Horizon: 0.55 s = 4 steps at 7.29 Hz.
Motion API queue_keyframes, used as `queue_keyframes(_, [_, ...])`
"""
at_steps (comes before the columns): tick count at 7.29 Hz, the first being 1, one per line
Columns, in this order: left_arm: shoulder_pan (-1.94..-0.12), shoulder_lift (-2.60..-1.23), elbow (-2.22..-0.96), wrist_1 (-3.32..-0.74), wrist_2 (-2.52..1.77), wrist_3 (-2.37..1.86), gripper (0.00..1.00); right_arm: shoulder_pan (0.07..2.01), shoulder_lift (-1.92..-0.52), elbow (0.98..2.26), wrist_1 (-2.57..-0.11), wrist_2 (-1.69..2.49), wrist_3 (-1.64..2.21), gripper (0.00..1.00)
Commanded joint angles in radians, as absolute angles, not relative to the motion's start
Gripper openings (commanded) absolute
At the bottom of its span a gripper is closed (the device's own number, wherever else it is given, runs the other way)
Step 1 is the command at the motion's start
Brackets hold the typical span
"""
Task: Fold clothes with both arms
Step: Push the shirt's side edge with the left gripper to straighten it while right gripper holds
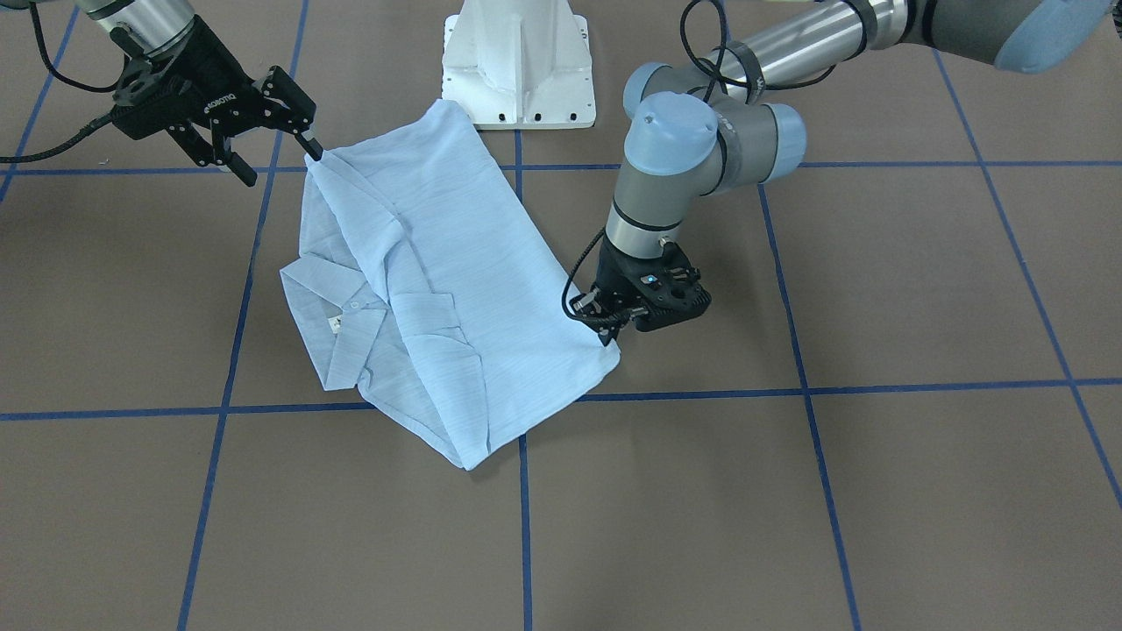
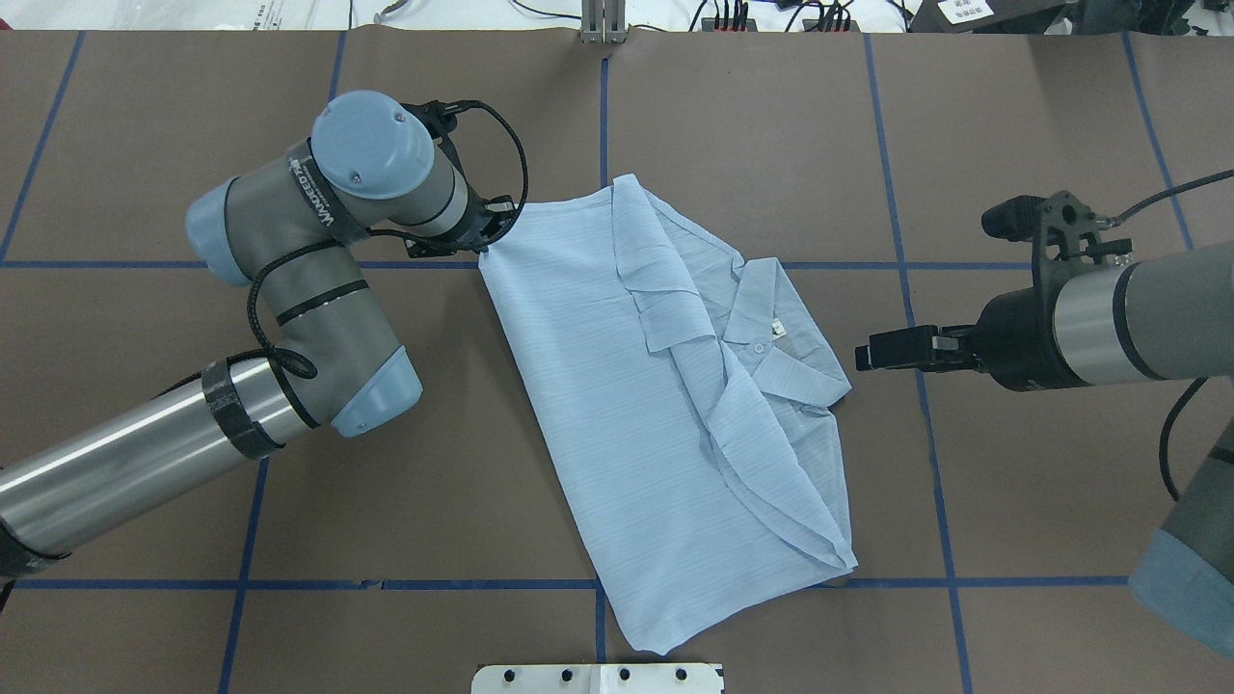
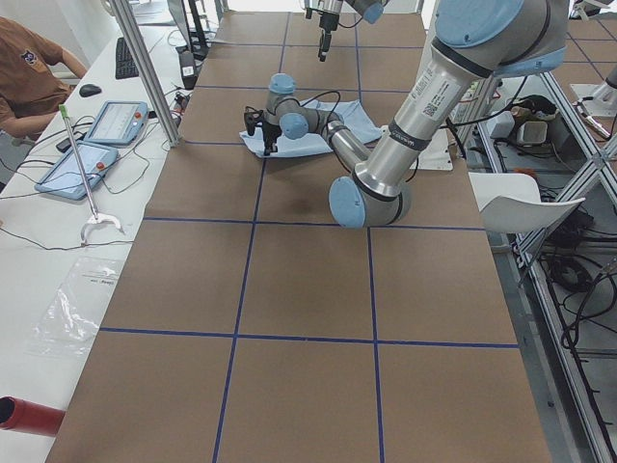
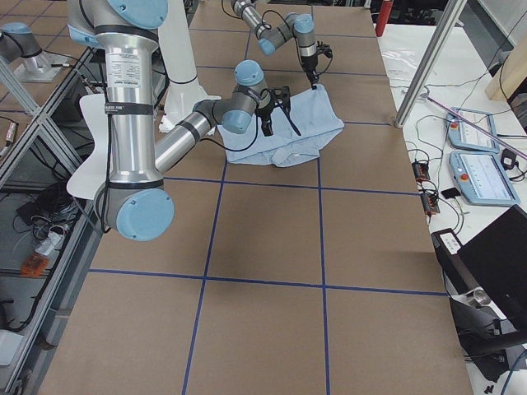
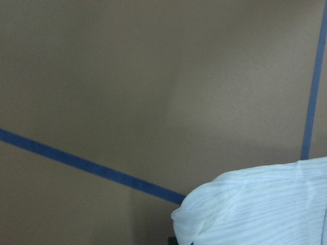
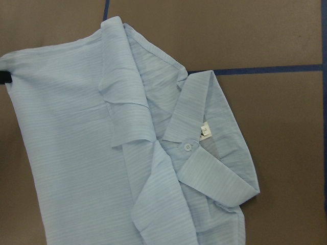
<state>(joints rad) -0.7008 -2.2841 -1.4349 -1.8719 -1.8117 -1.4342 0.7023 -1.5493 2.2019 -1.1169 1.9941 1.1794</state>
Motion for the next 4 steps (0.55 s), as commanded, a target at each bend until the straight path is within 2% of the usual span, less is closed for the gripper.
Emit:
queue_keyframes(1, [-0.732,-2.36,-1.174,-2.12,-1.751,-1.382,0.0,0.706,-1.548,2.2,-1.117,1.996,1.18,1.0])
queue_keyframes(2, [-0.732,-2.452,-1.029,-2.179,-1.7,-1.382,0.0,0.706,-1.548,2.198,-1.117,1.996,1.18,1.0])
queue_keyframes(4, [-0.736,-2.471,-0.97,-2.276,-1.658,-1.384,0.0,0.707,-1.551,2.2,-1.117,1.999,1.18,1.0])
